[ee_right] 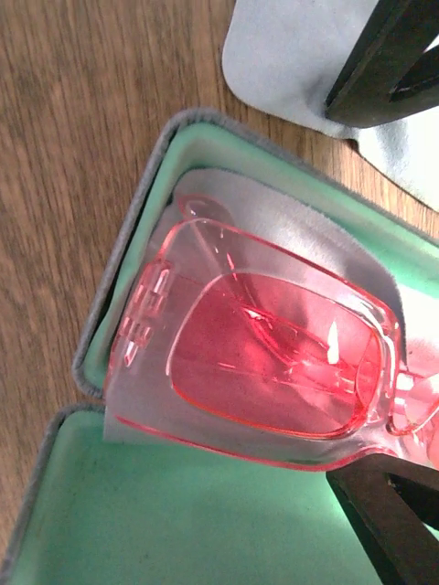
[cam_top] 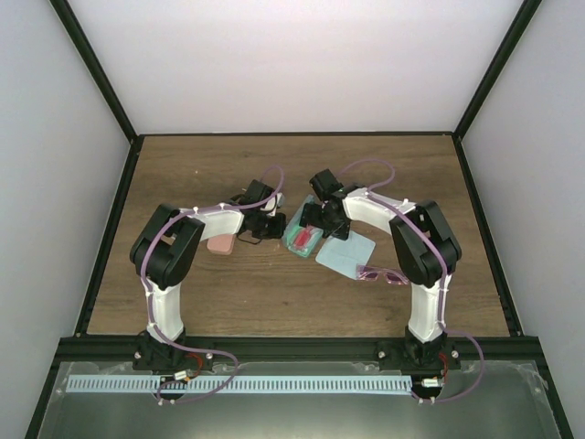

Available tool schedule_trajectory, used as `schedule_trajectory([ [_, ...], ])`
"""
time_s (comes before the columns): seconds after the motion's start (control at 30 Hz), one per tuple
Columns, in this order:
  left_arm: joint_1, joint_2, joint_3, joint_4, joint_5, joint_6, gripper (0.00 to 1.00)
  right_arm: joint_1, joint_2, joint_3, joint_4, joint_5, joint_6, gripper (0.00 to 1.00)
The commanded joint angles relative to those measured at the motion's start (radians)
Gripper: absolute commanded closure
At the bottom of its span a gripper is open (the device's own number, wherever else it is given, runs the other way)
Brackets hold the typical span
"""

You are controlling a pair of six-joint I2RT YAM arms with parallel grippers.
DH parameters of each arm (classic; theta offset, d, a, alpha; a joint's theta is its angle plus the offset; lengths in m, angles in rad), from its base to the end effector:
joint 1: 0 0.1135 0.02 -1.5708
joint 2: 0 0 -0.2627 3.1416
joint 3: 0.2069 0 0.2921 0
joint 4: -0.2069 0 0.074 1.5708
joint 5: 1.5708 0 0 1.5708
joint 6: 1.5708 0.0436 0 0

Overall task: Organize the sunglasses
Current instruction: Adjust the sunglasses in the sunglasses case.

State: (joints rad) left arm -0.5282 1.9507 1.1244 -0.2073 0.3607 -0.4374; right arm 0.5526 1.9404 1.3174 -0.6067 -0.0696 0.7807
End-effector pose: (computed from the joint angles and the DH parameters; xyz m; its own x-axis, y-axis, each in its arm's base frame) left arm 0.3498 -0.2219 0.0893 -0.9380 0.0885 -0.3351 0.2541 0.8330 -0.4914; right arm 0.3571 0.2238 0.1297 -0.9523 0.2376 -0.1915 0.1785 0.9427 0.2820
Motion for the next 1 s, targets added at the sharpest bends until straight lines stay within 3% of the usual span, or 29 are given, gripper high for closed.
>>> schedule_trajectory([
  [0.0, 0.003, 0.033, -0.023, -0.039, -0.019, 0.005, 0.96, 0.004, -0.033, -0.033, -0.062, 0.034, 0.021, 0.01],
  [0.97, 0.002, 0.043, -0.02, -0.026, -0.015, -0.014, 0.96, 0.003, 0.02, -0.012, -0.096, 0.061, -0.018, 0.0],
])
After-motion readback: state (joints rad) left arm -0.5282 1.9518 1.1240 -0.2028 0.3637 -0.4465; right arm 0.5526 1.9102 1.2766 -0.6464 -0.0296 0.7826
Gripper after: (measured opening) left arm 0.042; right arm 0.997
